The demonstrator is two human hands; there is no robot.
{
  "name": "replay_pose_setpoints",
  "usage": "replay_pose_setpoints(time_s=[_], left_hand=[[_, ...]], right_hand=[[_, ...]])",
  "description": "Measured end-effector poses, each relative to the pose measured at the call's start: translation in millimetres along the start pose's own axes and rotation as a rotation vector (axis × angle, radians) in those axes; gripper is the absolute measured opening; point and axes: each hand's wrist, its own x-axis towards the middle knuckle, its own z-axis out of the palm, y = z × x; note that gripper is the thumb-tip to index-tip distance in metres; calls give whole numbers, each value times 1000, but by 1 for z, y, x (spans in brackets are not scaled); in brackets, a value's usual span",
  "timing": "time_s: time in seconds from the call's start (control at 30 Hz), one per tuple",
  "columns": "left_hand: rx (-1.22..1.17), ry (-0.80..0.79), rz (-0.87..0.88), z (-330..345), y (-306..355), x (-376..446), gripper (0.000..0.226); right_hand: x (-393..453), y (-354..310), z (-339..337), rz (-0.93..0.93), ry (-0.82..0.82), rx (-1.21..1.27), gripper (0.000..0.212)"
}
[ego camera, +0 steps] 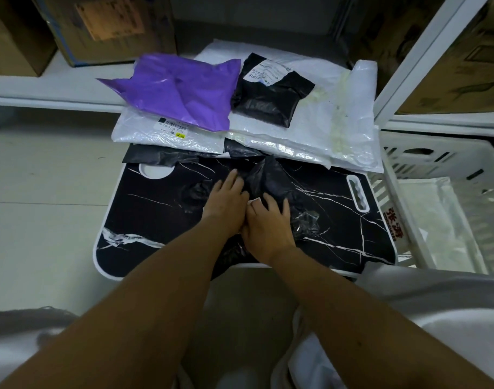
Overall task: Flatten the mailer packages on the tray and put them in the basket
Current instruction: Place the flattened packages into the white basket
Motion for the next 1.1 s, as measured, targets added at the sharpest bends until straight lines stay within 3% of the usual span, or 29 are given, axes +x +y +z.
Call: replay_pose_setpoints(time_s=[0.1,0.17,0.23,0.33,0.43,0.53,0.6,0.7,0.87,0.97,1.1], left_hand=[[-134,-117,45,8,8,7,50],[-210,-166,29,7,7,9,71],[-143,-196,30,4,7,10,80],[18,-152,2,-2,14,12,68],[40,-44,-25,-6,22,15,43],[65,102,114,-9,28,20,33],[19,134,260,0,35,27,44],[-91,-33,316,10,38,30,69],[-60,-241,220,3,30,43,75],[26,-236,145,-6,39,53,65],[90,-113,101,-3,45,55,56]], right_hand=[[-3,9,6,79,-108,31,60],[-1,12,9,128,-135,56,70],[1,15,9,127,-136,33,74],[1,27,2,103,-91,-73,73],[0,42,-2,74,-146,-95,70],[5,50,2,68,-136,79,63],[4,53,4,116,-62,178,65],[0,57,9,123,-89,75,65],[-2,58,7,155,-118,59,55],[-2,57,8,181,-126,86,66],[-2,56,8,228,-135,70,81]])
